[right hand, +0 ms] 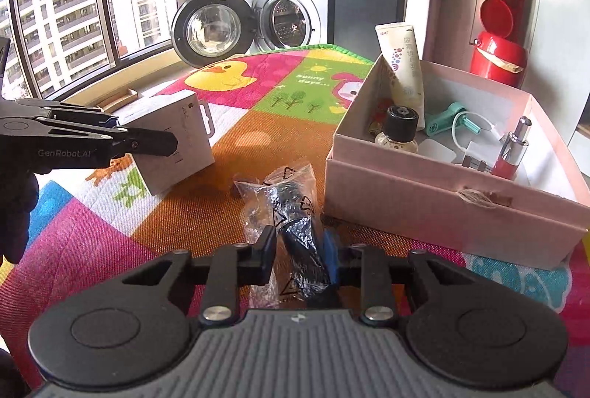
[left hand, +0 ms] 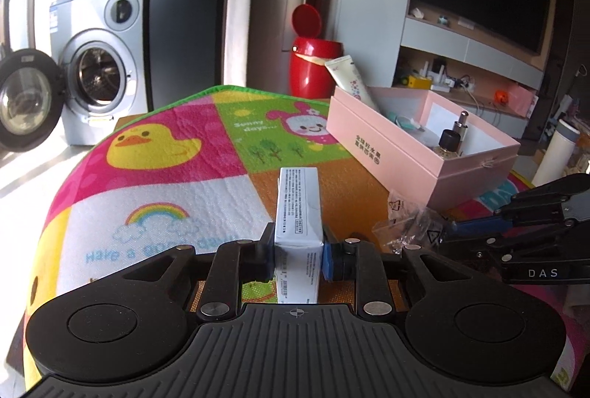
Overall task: Organize rigid objects
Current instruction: 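Lift the white box with the left tool while the right tool grasps the clear bag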
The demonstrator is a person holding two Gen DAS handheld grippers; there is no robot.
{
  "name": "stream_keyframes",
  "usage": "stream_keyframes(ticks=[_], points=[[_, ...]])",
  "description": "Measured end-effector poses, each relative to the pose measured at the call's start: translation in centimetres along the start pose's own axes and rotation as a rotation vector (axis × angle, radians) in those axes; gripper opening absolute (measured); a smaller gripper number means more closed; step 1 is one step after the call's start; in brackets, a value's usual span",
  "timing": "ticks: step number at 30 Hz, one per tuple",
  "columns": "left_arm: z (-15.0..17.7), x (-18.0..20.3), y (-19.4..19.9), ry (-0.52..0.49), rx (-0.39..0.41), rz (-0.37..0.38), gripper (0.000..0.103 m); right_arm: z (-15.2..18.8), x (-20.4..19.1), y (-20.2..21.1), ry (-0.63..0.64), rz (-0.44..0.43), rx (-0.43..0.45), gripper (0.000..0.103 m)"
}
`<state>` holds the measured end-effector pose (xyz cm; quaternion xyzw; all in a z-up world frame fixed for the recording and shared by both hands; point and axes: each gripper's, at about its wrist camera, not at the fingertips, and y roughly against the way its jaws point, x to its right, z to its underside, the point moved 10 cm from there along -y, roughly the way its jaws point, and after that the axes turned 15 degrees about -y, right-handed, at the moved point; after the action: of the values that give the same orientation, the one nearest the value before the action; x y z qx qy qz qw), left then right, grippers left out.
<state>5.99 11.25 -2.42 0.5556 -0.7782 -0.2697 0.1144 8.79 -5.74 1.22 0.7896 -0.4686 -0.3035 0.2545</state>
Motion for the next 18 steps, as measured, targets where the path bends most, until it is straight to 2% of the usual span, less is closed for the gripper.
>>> stream_keyframes(ticks=[6, 8, 12, 15, 16, 18], points=[[0.1, 3.0, 1.5, 0.005, 0.01, 0.075, 0.027, 0.9, -0.7, 2.2, 0.018, -0.027, -0.032, 0.015], [0.5, 4.0, 2.4, 0.01, 0.003, 0.099, 0.027, 1.2, -0.6, 3.2, 0.023, -0.034, -0.036, 0.002], [1.2, 5.7, 4.0, 0.024, 0.005, 0.118, 0.027, 1.9, -0.1, 5.2, 0.053, -0.014, -0.043, 0.002], [1.7, 6.4, 4.7, 0.048, 0.003, 0.123, 0.027, 1.8, 0.2, 5.7, 0.057, 0.009, -0.019, 0.005], [1.8, 6.6, 4.8, 0.049, 0.004, 0.124, 0.027, 1.5, 0.2, 5.4, 0.052, 0.005, -0.016, 0.01], [1.9, 7.0, 5.3, 0.044, -0.001, 0.12, 0.027, 0.8, 0.2, 4.3, 0.042, 0.003, -0.004, 0.032]])
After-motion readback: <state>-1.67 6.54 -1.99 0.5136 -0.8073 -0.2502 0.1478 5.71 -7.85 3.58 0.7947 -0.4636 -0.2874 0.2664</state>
